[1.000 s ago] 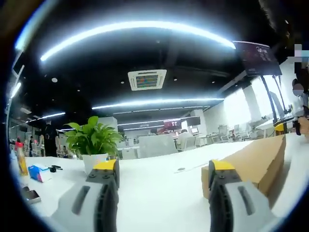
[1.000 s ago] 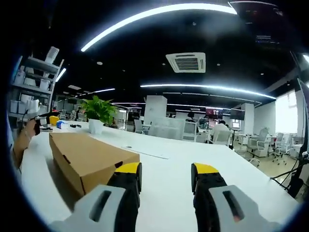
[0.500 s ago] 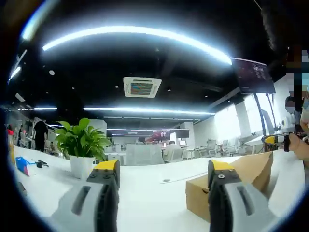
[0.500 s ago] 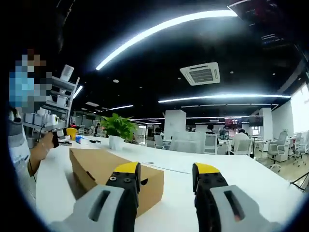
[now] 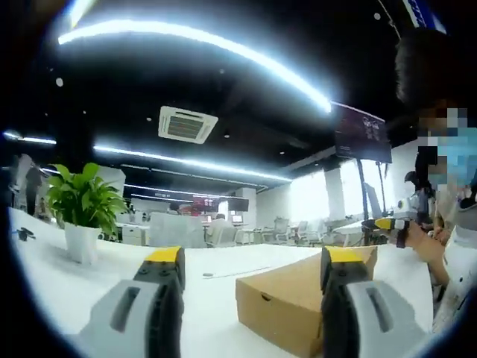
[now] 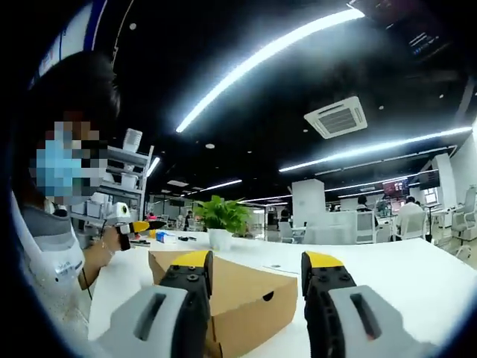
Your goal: Operate the shoe box by opening the lid, removing the specified soft item, and placing it in the target area until the item is outside and the box remains undamaged.
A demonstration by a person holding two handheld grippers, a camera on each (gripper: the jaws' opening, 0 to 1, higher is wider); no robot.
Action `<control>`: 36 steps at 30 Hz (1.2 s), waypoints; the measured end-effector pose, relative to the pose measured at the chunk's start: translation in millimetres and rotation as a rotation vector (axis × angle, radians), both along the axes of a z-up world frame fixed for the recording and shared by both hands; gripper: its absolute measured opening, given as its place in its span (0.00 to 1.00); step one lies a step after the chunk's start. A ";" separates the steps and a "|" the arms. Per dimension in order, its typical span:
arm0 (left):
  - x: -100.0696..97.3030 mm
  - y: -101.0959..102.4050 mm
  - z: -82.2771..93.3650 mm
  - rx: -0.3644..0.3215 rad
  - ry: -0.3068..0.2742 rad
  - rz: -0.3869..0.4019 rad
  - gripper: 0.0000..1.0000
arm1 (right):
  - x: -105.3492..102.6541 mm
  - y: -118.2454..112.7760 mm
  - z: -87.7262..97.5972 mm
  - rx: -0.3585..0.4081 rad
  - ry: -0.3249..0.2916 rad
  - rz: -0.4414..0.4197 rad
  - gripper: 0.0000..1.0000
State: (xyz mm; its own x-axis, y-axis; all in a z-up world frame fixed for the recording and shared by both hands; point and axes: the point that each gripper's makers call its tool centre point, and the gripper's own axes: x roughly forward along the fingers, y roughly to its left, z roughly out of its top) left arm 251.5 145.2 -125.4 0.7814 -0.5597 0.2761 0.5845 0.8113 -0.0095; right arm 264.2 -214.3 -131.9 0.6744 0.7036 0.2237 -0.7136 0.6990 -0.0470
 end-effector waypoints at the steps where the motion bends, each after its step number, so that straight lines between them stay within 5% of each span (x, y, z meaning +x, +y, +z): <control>1: 0.8 -3.4 -2.2 0.018 0.003 -0.006 0.76 | 0.1 3.3 -3.5 -0.017 0.011 0.009 0.50; 5: 4.2 -16.0 -16.3 0.131 0.016 0.003 0.76 | 0.5 12.5 -11.3 -0.059 0.024 0.028 0.50; 12: 0.4 -39.4 -32.3 0.159 0.088 -0.110 0.76 | -7.0 20.4 -11.5 -0.053 0.035 0.099 0.55; 36: -4.7 -58.4 -57.8 0.286 0.146 -0.175 0.68 | -5.5 38.2 -47.0 -0.237 0.102 0.144 0.60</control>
